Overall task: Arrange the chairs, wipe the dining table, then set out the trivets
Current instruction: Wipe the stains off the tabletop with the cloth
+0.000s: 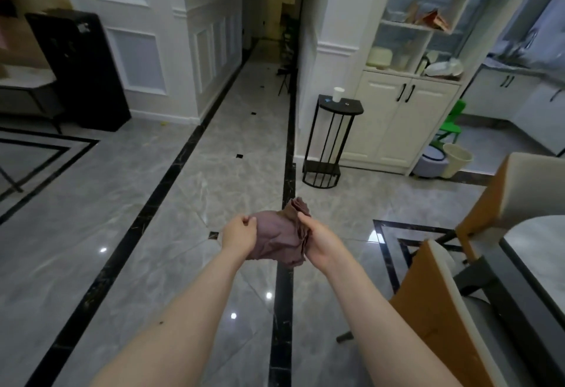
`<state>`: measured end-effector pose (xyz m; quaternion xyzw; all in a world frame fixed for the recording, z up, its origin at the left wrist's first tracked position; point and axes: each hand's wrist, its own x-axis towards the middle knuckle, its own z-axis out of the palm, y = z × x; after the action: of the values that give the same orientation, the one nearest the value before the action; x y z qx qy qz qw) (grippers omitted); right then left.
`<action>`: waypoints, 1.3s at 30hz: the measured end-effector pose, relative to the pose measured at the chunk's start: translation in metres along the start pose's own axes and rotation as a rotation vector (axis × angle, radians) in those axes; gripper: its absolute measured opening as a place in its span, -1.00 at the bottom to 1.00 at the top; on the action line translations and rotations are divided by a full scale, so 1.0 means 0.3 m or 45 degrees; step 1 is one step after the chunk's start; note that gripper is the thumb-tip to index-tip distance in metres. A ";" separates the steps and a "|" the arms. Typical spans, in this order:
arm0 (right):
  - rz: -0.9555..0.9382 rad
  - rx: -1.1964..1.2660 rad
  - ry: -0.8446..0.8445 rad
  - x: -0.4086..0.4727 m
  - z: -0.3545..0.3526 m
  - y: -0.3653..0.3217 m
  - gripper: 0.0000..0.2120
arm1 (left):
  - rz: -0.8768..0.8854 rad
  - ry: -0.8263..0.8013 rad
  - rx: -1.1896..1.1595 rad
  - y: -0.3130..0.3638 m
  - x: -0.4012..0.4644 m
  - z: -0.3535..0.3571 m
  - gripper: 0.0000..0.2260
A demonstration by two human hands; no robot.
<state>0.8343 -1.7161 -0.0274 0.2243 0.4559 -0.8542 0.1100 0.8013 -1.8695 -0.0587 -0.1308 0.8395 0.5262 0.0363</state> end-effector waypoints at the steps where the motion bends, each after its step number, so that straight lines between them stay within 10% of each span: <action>1: -0.004 0.017 0.009 0.045 -0.010 -0.054 -0.74 | 0.020 -0.022 -0.003 0.045 0.053 0.039 -0.75; 20: -0.314 0.336 0.430 0.728 -0.201 -0.623 -0.78 | 0.245 -0.524 0.047 0.524 0.882 0.659 -0.74; 39: -0.518 0.682 0.858 1.042 -0.817 -1.102 -0.61 | 0.574 -0.966 0.258 1.014 1.112 1.499 -0.81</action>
<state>0.5003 -1.3228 -0.0559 0.4156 0.2647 -0.8254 -0.2753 0.3672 -1.4033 -0.0587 0.2615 0.8217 0.4467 0.2384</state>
